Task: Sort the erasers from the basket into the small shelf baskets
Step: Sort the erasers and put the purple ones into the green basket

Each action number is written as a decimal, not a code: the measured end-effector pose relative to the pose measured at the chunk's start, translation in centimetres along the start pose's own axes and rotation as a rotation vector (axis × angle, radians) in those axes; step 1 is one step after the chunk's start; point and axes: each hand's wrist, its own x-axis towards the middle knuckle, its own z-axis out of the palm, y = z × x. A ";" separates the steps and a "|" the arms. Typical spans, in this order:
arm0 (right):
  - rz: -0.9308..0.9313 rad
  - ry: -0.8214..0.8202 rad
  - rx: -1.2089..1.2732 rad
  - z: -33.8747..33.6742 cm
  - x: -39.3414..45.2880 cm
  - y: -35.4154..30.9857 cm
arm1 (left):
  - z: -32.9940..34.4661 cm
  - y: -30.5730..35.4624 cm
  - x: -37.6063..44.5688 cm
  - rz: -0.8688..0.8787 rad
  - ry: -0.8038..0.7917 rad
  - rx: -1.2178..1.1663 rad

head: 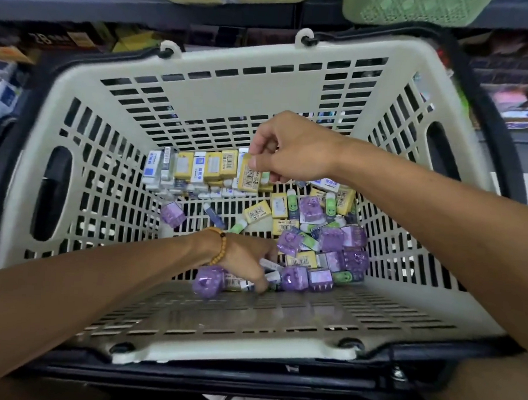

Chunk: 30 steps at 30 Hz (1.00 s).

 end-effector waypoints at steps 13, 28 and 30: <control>0.012 0.012 0.005 0.1 0.6 0.5 | 1.7 -3.1 -0.5 0.167 0.032 -0.059; 0.119 -0.016 0.231 2.1 3.6 1.1 | -1.1 -4.2 -7.2 0.071 0.522 -0.891; 0.135 -0.046 0.226 3.4 4.9 0.6 | -1.2 -4.6 -9.3 -0.002 0.579 -1.072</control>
